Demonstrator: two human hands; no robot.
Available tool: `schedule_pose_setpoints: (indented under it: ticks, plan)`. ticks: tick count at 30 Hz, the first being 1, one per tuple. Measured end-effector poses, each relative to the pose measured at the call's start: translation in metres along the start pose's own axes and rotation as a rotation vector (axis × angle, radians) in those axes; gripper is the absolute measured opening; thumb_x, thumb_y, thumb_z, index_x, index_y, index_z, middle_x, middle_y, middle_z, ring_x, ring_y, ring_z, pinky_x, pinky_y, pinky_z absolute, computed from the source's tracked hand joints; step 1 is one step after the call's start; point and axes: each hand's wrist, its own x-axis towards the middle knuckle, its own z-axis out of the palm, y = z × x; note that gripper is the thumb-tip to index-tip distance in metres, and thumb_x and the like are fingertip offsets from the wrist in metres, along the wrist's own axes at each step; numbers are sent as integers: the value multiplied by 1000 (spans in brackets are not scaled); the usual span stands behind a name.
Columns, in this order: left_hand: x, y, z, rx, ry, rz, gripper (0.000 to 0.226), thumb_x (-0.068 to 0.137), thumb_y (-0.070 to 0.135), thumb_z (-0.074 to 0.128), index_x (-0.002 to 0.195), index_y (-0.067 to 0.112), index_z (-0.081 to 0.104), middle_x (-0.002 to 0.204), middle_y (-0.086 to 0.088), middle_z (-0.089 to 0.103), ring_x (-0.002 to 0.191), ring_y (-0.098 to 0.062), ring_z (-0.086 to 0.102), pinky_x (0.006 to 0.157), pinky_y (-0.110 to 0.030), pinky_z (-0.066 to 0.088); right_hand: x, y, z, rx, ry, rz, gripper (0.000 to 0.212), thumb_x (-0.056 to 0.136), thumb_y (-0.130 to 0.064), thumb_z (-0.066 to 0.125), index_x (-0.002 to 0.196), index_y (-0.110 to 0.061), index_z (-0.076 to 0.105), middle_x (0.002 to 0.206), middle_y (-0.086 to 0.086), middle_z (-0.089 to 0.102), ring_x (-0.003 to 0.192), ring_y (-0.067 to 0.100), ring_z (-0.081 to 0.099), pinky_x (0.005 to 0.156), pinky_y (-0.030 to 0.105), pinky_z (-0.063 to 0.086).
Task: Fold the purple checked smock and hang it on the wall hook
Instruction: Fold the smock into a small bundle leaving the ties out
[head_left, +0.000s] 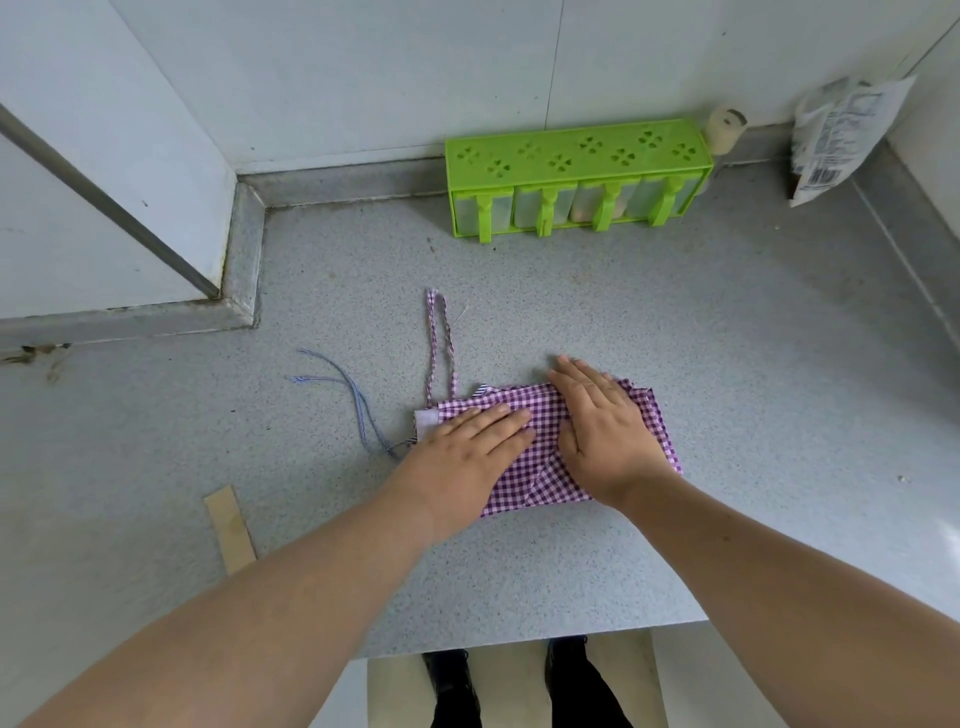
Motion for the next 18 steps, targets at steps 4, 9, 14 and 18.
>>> schedule_pose_setpoints:
  ticks: [4,9,14,18]
  plan:
    - [-1,-4,10,-73,-7,-77,80,105,8,33,167,29,-14,171,12,-25,159,-7,-20,133,-39,-5,2,-2,5,-113,-27,55,65,106,-43,16,167,-24,10,175,-2,3,161,14,-4,131,42,1]
    - [-8,-5,15,-120,35,-171,74,101,14,23,169,25,-5,174,9,-14,162,-11,-7,133,-40,-2,3,-1,6,-148,-44,68,66,107,-46,12,167,-22,3,175,-2,-2,160,14,-7,131,41,-1]
    - [-12,-4,23,-150,171,-299,60,107,23,33,166,19,24,168,0,29,154,-21,29,131,-42,17,3,-1,6,-155,-53,68,66,107,-45,12,167,-22,3,175,-1,-2,160,15,-7,131,41,-3]
    - [-12,-6,31,-206,221,-318,56,109,33,25,163,21,32,163,3,35,150,-19,32,130,-41,19,5,-10,2,-180,-36,73,62,108,-39,18,167,-20,10,175,1,5,161,19,0,130,43,-3]
